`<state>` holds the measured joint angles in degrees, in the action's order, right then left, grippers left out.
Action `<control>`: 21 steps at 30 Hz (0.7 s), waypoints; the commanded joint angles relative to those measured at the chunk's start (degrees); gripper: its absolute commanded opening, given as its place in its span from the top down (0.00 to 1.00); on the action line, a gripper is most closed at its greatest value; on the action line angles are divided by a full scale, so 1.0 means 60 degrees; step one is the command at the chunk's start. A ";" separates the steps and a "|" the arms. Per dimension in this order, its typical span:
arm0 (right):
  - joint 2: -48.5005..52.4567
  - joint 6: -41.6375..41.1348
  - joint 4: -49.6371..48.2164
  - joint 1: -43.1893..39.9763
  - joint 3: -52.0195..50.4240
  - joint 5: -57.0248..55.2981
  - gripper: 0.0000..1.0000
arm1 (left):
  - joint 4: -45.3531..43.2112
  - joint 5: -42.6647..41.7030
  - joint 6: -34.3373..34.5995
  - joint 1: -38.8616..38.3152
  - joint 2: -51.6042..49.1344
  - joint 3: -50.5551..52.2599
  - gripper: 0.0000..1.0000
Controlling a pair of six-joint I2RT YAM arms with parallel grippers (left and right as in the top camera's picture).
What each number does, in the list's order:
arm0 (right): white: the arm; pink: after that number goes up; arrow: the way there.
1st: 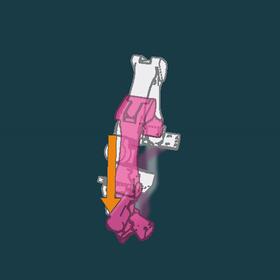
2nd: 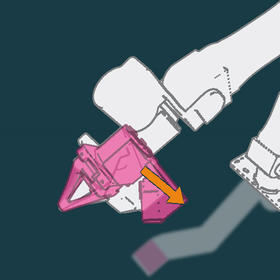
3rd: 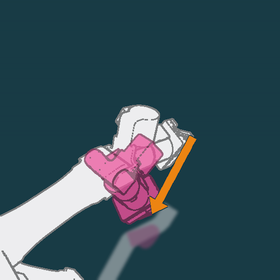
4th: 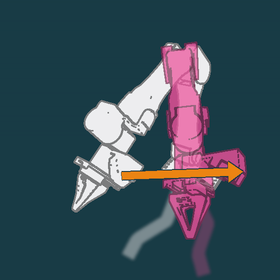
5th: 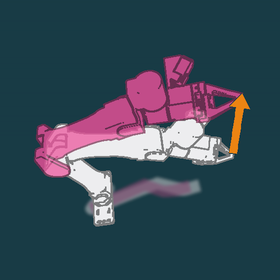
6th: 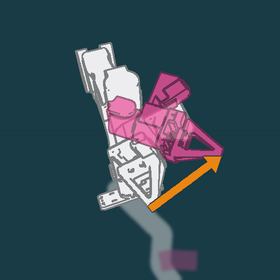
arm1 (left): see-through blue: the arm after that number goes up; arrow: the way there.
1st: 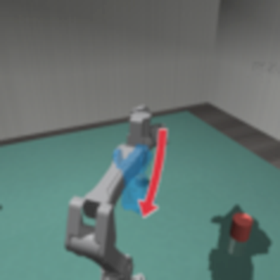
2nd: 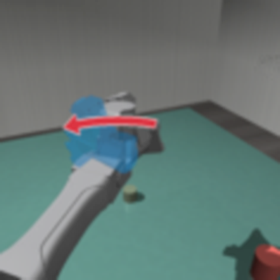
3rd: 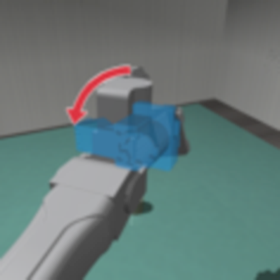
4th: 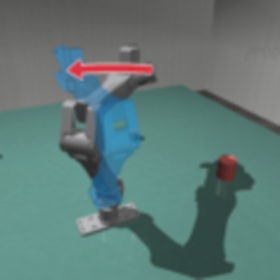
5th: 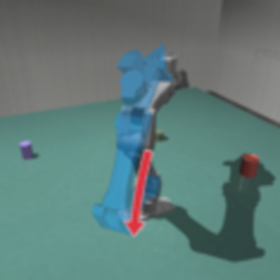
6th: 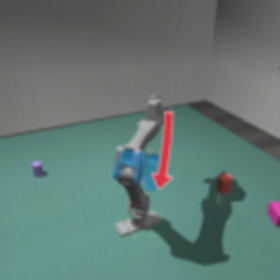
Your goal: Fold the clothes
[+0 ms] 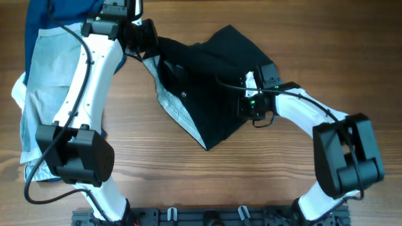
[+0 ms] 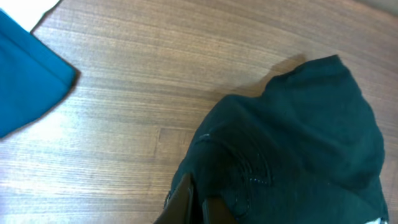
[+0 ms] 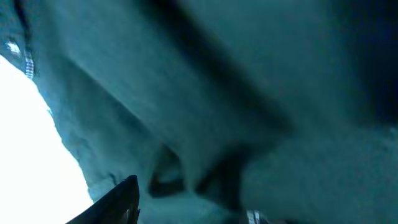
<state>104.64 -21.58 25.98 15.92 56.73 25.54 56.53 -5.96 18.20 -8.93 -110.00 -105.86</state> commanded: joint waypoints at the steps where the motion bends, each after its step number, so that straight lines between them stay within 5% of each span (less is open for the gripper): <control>1: 0.0463 -0.0164 -0.0004 -0.0379 -0.0084 -0.0033 0.44 | 0.0306 -0.0215 0.0113 -0.0055 0.0055 -0.0015 0.96; 13: 0.0463 0.0616 0.0386 -0.2907 0.1537 -0.0033 0.49 | 0.1851 -0.1537 0.0178 -0.0801 0.0051 -0.0015 0.96; 21: 0.0375 0.1104 0.2619 -0.2954 0.3508 0.0357 0.50 | 0.0933 -0.0087 0.1373 -0.2561 -0.0681 -0.0015 0.96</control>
<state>106.63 -17.26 37.71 -1.78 75.81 25.50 63.64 -10.72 22.68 -22.35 -111.07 -105.86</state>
